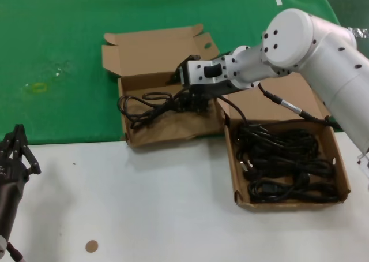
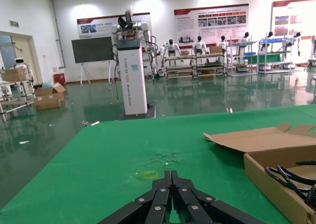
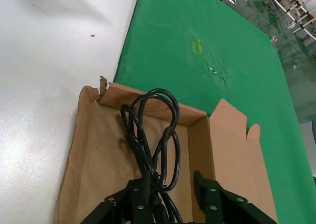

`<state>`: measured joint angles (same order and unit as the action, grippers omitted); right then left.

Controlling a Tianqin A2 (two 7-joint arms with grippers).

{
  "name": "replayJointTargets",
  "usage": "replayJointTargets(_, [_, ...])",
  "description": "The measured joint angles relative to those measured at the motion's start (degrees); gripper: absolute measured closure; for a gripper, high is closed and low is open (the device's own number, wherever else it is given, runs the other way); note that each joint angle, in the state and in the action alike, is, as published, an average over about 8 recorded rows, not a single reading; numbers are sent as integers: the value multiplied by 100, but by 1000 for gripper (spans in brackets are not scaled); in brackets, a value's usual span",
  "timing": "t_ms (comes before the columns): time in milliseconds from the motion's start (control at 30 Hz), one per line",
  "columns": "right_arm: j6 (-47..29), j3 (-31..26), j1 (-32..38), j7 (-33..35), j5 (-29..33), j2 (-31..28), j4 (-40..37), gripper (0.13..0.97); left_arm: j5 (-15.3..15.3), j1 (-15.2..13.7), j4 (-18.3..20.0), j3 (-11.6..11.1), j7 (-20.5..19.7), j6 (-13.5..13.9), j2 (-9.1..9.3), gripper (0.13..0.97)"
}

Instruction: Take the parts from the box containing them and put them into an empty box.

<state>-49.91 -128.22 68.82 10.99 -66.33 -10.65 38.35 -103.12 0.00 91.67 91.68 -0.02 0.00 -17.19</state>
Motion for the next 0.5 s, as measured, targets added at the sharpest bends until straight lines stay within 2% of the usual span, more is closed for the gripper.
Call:
replayJointTargets(233, [-50,30,-38,-45,-24,-123,234,708,0,0,0,0,0,0,0,945])
replayJointTargets(467, [-168,85,-265,-340,-11,-430,1022,548,0,0,0,0,0,0,0,945])
replayJointTargets(500, [-181,98,-306,-383,-9,-480,1151,548,0,0,0,0,0,0,0,945])
